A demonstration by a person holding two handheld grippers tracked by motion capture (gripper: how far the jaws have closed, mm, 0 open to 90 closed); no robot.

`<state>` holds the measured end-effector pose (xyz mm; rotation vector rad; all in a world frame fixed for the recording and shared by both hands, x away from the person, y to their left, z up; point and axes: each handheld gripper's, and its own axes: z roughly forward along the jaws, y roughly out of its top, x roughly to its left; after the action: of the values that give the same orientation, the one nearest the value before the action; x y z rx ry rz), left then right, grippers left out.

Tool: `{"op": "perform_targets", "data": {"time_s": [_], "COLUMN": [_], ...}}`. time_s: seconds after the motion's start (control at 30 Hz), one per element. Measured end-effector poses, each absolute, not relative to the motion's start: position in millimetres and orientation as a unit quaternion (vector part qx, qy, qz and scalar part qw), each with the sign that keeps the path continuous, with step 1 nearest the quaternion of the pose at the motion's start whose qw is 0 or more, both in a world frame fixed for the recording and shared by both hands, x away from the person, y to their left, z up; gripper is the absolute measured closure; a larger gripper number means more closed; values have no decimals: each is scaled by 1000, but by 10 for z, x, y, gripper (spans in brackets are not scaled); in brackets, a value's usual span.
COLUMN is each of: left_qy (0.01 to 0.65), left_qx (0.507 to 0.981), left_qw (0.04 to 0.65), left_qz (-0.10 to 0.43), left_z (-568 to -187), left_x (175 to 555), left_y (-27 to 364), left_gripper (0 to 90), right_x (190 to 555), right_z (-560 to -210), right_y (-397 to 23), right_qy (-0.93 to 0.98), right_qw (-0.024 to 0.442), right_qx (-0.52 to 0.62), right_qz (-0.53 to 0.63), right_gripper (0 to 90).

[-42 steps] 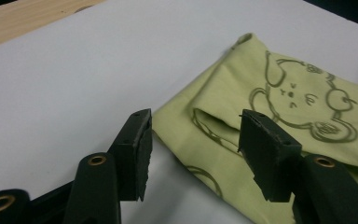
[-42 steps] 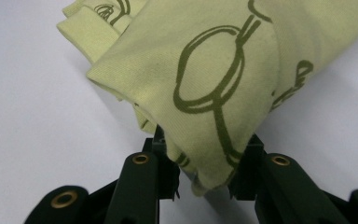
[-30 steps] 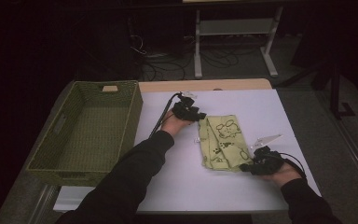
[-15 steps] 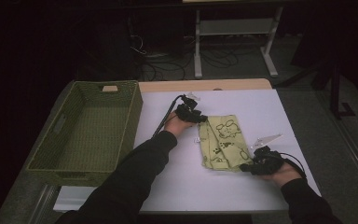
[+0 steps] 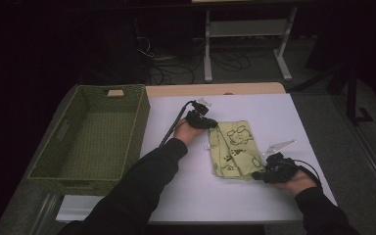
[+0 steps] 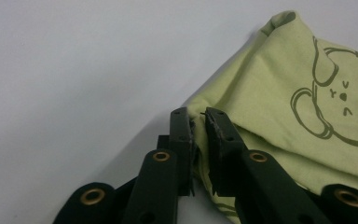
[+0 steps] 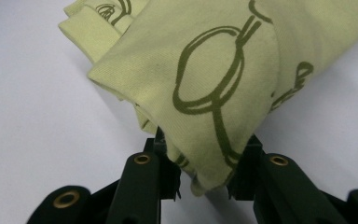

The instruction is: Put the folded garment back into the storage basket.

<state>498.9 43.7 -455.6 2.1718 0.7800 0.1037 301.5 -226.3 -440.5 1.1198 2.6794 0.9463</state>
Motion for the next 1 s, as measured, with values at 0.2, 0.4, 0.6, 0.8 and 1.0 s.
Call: {"op": "perform_targets", "data": {"time_s": [0.2, 0.4, 0.6, 0.8, 1.0], "left_qy": [312, 306, 299, 294, 293], "left_qx": [859, 859, 860, 862, 863], "left_qw": [404, 408, 413, 411, 410], "left_qz": [38, 38, 38, 39, 39], "left_z": [-4501, -4368, -4203, -4063, -3946], "left_x": [4978, 4935, 4854, 4782, 4737], "left_y": [434, 409, 379, 376, 405], "left_gripper": [830, 834, 836, 838, 839], "right_x": [3027, 3020, 3008, 2993, 2995], "right_z": [-4359, -4294, -4201, -4120, -4025], "right_y": [-2245, -2192, -2139, -2098, -2045], "right_qy": [881, 887, 887, 885, 884], "right_qw": [41, 39, 32, 19, 16], "right_qx": [359, 352, 353, 346, 340], "right_qz": [304, 295, 297, 312, 322], "right_gripper": [704, 712, 720, 721, 721]}}
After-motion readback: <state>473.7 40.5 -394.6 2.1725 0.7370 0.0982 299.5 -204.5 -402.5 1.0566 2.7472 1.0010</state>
